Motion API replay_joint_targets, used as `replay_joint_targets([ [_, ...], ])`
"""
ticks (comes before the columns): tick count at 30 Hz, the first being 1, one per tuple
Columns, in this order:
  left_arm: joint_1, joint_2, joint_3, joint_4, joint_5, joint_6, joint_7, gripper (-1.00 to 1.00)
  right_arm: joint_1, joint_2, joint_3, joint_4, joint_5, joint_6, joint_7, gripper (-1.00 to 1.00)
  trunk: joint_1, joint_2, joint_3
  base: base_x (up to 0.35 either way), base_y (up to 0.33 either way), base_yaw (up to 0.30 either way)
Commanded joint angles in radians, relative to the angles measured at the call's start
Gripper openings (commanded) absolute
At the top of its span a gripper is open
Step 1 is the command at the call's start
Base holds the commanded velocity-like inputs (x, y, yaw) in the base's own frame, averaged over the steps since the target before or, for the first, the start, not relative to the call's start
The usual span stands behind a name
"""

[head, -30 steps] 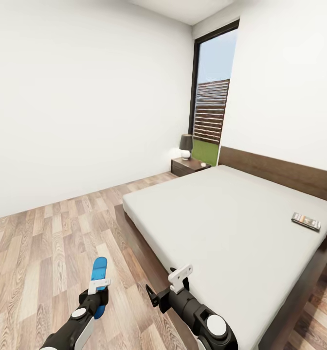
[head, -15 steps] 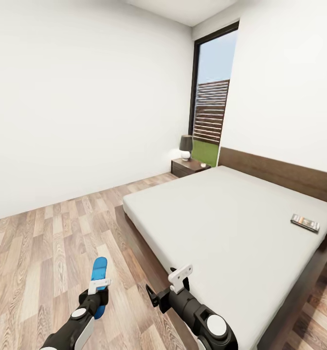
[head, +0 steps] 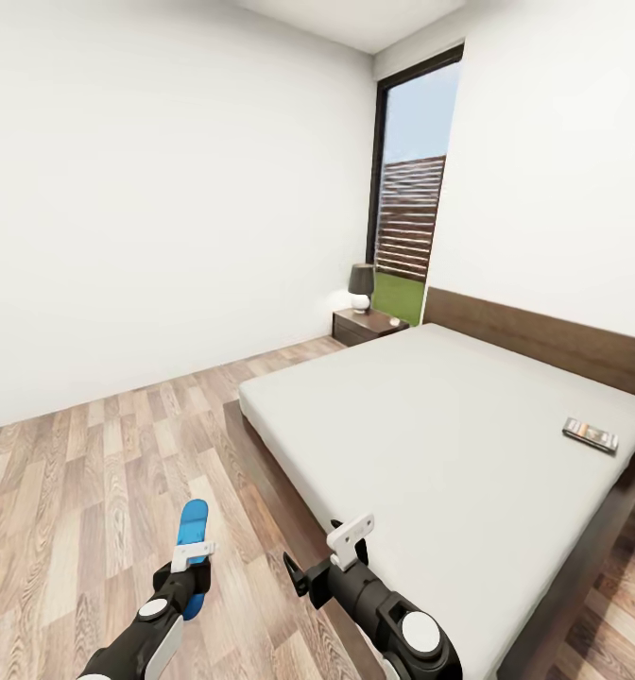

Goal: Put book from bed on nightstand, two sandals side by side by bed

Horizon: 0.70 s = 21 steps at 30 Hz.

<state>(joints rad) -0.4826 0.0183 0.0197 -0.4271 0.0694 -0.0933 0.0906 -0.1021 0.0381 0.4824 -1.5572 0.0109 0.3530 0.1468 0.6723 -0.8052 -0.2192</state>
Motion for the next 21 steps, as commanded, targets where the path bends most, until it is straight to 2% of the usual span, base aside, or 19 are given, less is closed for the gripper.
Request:
replay_joint_targets([
  [1,-0.001,0.0,-0.001,0.001,0.007,-0.003,0.001,-1.0,-0.001,0.0,-0.001,-0.001,0.001,0.006,0.004,1.0,-0.004,0.006,0.002,0.0,0.0,0.0],
  [21,-0.001,0.0,-0.001,0.001,0.007,-0.003,0.0,-1.0,-0.001,0.0,-0.001,-0.001,0.001,0.005,0.004,1.0,-0.08,0.146,0.064,0.0,0.0,0.0],
])
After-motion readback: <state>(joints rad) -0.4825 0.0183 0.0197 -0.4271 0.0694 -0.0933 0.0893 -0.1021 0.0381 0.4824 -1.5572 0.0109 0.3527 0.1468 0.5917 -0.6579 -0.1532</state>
